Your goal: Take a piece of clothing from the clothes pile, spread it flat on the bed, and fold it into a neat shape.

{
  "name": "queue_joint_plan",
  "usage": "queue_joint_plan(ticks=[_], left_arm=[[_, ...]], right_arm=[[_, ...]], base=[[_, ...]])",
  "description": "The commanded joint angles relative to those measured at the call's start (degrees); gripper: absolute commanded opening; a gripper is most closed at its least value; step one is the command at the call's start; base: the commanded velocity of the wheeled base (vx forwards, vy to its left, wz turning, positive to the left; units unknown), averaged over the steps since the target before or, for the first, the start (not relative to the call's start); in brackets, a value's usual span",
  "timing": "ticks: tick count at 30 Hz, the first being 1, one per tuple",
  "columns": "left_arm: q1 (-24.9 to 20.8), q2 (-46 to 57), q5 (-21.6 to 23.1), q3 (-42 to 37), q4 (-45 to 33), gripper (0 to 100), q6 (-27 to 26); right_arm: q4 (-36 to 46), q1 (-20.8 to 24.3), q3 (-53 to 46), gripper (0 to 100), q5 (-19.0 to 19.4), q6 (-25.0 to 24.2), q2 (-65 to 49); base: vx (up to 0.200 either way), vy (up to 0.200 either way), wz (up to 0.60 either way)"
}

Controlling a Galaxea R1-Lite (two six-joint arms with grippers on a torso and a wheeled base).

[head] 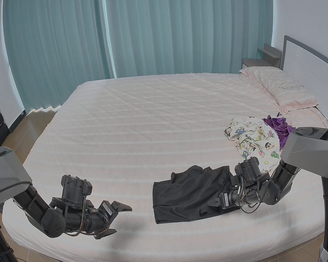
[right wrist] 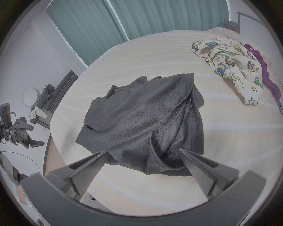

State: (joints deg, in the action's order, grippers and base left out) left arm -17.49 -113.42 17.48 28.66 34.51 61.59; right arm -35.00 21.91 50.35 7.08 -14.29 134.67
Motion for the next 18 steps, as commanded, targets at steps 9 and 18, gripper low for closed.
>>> queue_joint_plan(ticks=[9,18], left_arm=[[0.0,-0.05,0.01,-0.01,0.03,100,0.02],[0.0,-0.05,0.01,-0.01,0.03,100,0.11]], right_arm=[[0.19,-0.46,1.24,100,-0.49,-0.3,3.58],[0.02,-3.1,-2.01,0,-1.19,-0.83,1.39]], base=[[0.0,0.0,0.0],[0.0,0.0,0.0]])
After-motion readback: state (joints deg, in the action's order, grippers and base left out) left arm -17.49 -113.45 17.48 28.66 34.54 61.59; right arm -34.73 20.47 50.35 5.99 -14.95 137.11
